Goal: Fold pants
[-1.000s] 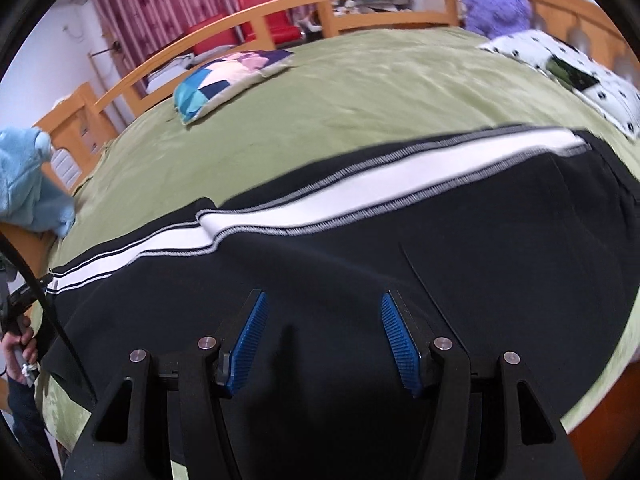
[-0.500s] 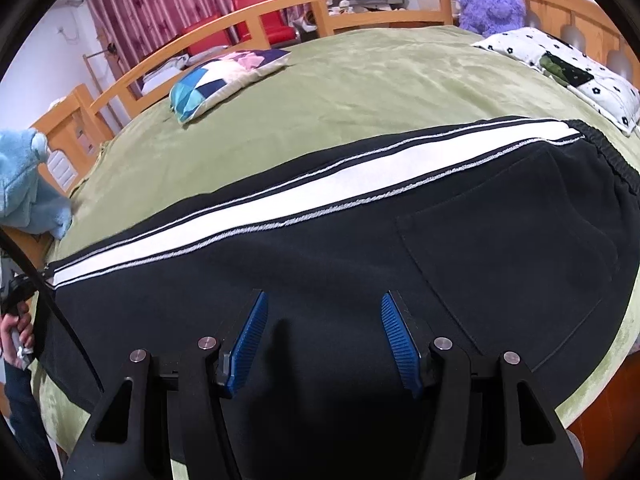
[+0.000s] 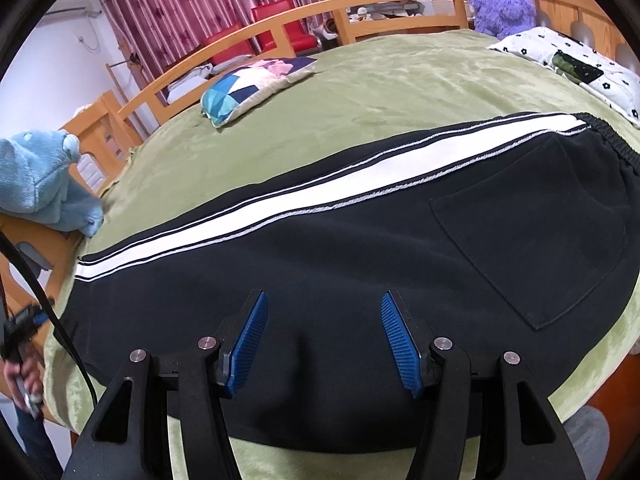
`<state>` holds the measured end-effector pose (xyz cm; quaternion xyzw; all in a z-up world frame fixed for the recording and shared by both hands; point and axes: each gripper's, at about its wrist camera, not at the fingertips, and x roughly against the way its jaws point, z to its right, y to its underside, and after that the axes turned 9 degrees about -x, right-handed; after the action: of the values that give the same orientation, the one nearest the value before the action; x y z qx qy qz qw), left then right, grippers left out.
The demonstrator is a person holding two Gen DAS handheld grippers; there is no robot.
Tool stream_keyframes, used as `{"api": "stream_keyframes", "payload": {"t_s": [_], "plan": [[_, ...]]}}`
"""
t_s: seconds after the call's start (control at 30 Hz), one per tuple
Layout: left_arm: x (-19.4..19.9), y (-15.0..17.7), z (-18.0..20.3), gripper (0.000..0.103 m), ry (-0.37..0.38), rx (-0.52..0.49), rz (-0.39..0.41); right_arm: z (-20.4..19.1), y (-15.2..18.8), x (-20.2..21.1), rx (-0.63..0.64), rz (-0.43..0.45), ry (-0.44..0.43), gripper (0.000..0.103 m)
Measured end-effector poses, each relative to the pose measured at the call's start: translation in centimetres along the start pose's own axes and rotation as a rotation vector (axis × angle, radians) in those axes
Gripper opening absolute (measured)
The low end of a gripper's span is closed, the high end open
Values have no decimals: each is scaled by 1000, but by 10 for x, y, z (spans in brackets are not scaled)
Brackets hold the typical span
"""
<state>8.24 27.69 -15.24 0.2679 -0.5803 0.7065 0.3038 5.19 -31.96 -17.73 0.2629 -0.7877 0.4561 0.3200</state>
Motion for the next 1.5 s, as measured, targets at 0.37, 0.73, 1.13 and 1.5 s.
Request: {"api": "stream_keyframes", "payload": {"t_s": [0.37, 0.73, 1.13, 1.5], "plan": [[-10, 36, -21, 54, -26, 139, -16, -10, 10, 5, 4, -25, -14, 59], [-9, 21, -47, 6, -39, 213, 8, -5, 12, 24, 0, 3, 4, 59], [-12, 44, -28, 56, -142, 149, -71, -18, 57, -32, 181, -118, 41, 61], [-48, 39, -49, 57, -67, 314, -20, -17, 43, 7, 182, -94, -5, 63]]}}
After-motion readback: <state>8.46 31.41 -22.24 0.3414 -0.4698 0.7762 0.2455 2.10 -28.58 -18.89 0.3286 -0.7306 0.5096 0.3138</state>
